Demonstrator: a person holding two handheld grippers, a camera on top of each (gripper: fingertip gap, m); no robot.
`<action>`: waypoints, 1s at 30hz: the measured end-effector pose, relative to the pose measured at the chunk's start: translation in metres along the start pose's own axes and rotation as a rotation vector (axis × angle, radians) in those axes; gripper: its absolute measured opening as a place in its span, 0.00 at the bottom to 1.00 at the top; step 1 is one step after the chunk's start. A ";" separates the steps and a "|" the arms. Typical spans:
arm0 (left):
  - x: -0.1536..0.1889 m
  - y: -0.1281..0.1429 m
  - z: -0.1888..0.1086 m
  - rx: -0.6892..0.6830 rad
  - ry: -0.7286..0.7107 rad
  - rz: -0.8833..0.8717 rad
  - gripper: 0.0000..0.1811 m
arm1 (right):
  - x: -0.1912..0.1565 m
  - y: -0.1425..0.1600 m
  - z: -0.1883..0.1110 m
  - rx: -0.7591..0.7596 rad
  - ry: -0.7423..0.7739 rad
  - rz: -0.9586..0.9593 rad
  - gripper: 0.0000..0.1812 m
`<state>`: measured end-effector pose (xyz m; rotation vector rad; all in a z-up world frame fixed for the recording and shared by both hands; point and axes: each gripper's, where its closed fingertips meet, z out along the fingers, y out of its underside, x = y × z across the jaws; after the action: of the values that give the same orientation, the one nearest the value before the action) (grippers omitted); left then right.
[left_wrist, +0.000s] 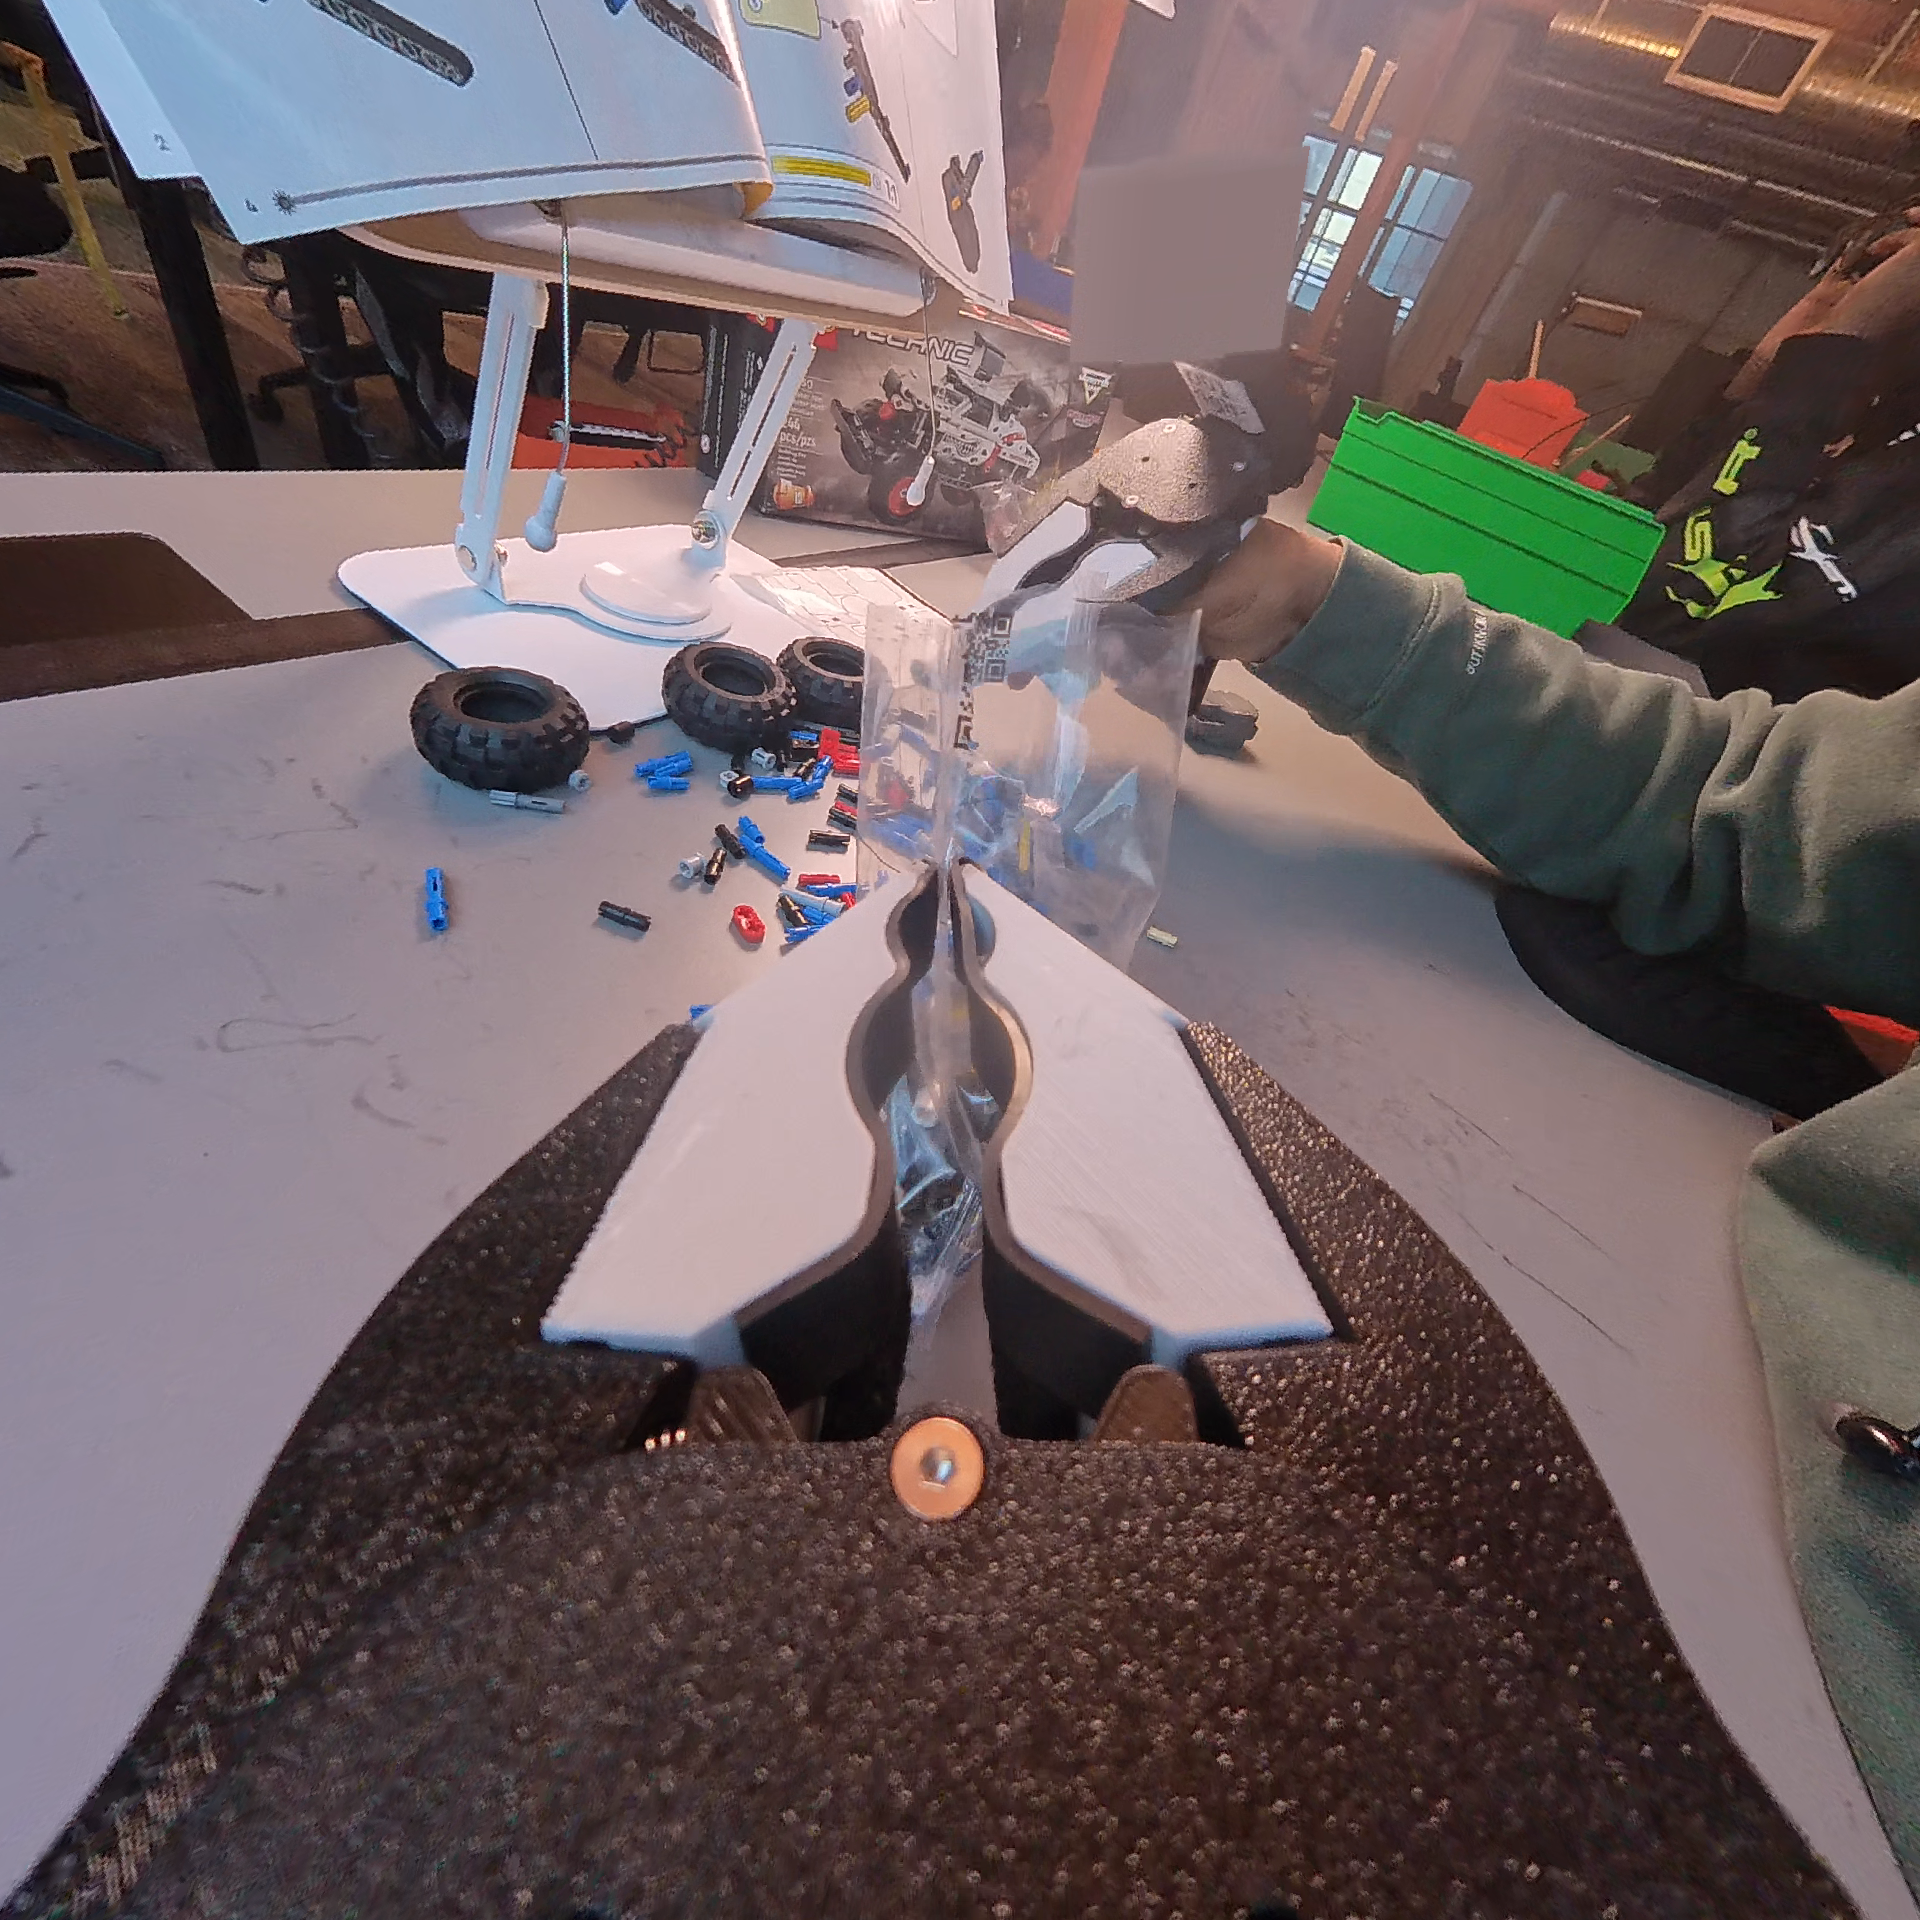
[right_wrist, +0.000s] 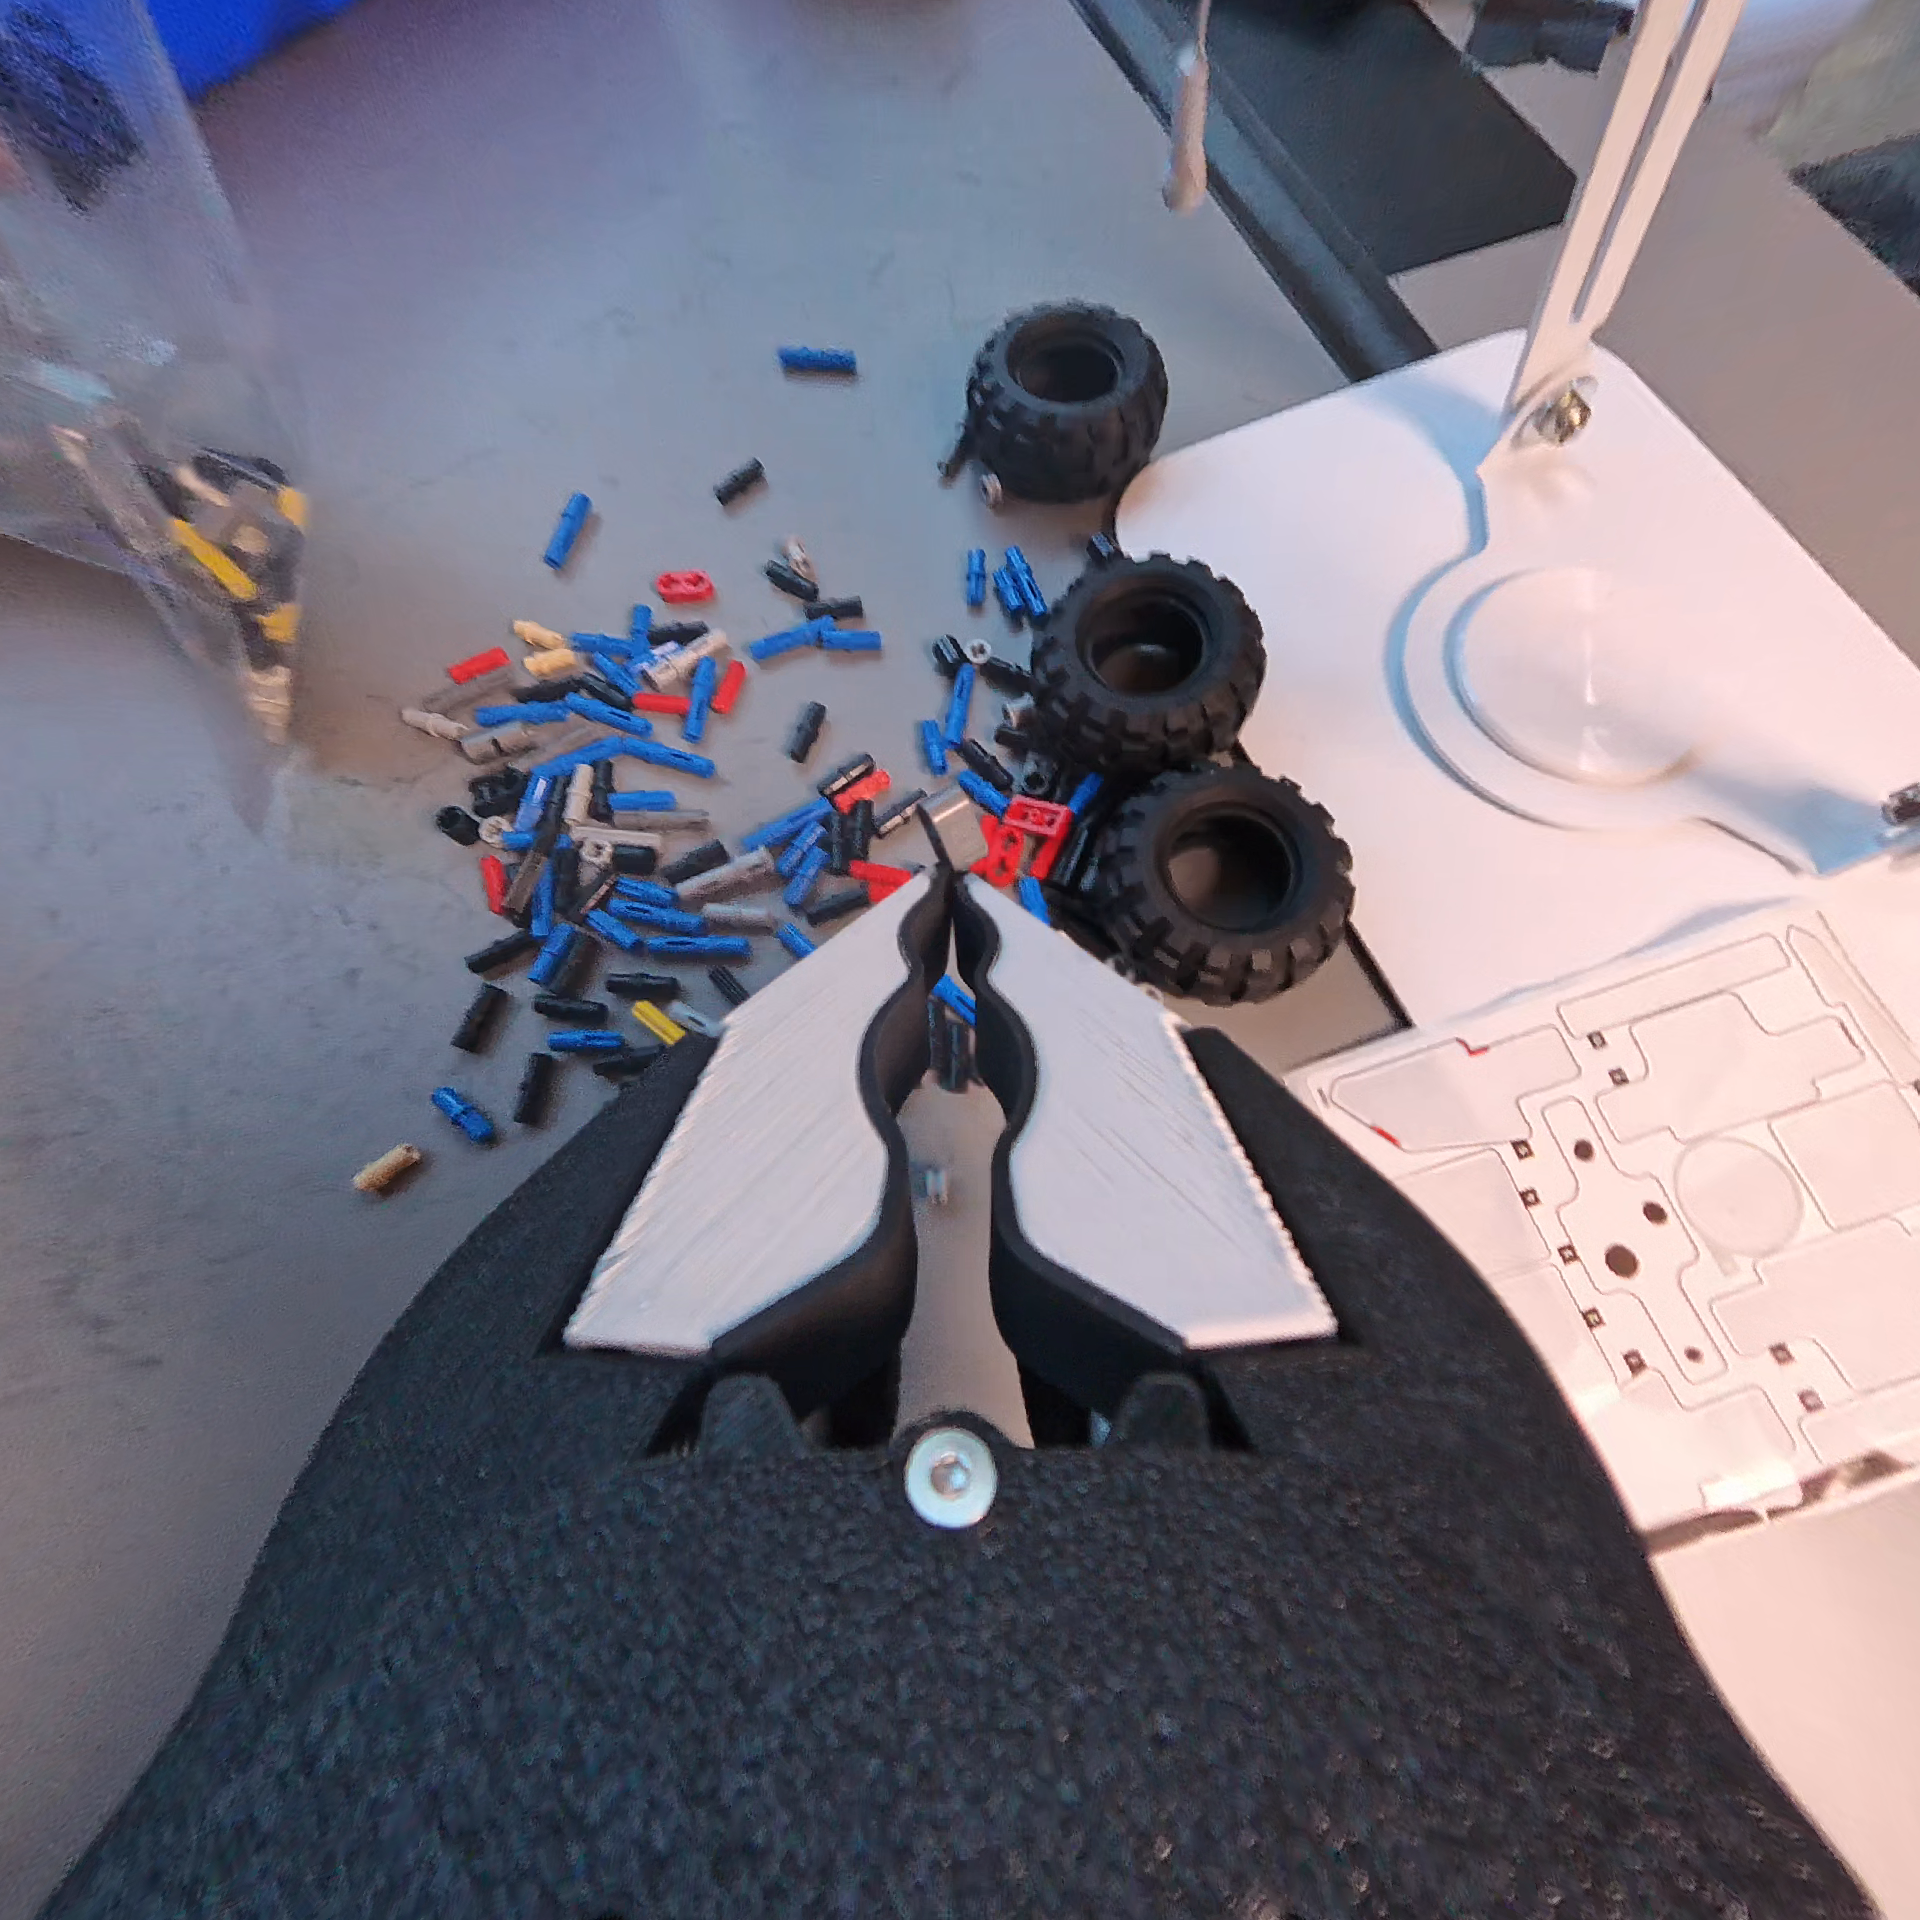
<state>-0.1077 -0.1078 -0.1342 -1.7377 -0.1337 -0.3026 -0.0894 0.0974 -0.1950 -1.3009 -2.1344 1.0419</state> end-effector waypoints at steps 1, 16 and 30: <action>0.000 0.000 0.000 0.001 0.000 -0.001 0.01 | -0.006 -0.008 -0.003 0.034 -0.020 -0.008 0.00; 0.006 0.000 0.001 -0.002 0.005 0.017 0.01 | -0.138 -0.126 0.000 0.249 -0.286 -0.300 0.09; 0.005 0.001 0.002 -0.006 0.012 0.008 0.00 | 0.056 0.015 0.016 -0.104 0.215 0.045 0.28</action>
<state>-0.1024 -0.1069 -0.1344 -1.7414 -0.1172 -0.3074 -0.1185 0.1453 -0.2177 -1.4456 -2.0285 0.7777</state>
